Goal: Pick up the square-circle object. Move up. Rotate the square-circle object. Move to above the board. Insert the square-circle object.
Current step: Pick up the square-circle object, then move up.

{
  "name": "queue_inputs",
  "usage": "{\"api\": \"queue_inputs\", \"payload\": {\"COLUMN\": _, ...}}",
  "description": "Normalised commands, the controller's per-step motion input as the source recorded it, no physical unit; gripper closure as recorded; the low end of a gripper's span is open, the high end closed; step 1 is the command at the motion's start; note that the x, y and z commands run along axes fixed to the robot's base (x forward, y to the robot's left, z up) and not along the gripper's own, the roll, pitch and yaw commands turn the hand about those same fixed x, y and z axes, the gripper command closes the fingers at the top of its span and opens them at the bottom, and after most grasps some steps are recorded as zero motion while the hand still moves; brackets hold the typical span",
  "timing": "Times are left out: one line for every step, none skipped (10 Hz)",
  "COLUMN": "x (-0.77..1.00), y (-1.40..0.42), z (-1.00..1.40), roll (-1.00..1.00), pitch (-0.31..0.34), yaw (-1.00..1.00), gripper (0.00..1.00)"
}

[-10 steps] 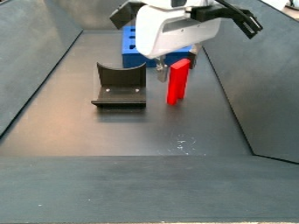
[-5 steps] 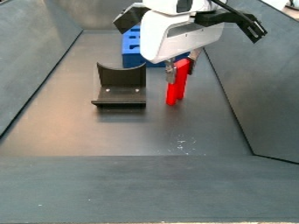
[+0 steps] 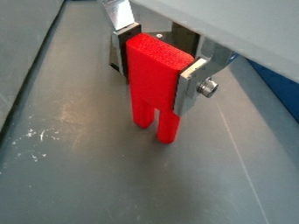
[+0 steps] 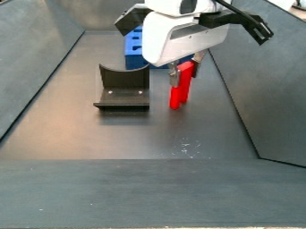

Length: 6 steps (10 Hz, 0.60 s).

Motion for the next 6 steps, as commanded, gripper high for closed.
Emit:
{"api": "queue_inputs", "payload": {"x": 0.00, "y": 0.00, "z": 0.00, "roll": 0.00, "pitch": 0.000, "yaw": 0.00, "gripper": 1.00}}
{"api": "queue_inputs", "payload": {"x": 0.00, "y": 0.00, "z": 0.00, "roll": 0.00, "pitch": 0.000, "yaw": 0.00, "gripper": 1.00}}
{"api": "queue_inputs", "payload": {"x": 0.00, "y": 0.00, "z": 0.00, "roll": 0.00, "pitch": 0.000, "yaw": 0.00, "gripper": 1.00}}
{"api": "queue_inputs", "payload": {"x": 0.00, "y": 0.00, "z": 0.00, "roll": 0.00, "pitch": 0.000, "yaw": 0.00, "gripper": 1.00}}
{"api": "queue_inputs", "payload": {"x": 0.00, "y": 0.00, "z": 0.83, "roll": 0.00, "pitch": 0.000, "yaw": 0.00, "gripper": 1.00}}
{"api": "queue_inputs", "payload": {"x": -0.01, "y": 0.00, "z": 0.77, "roll": 0.00, "pitch": 0.009, "yaw": 0.04, "gripper": 1.00}}
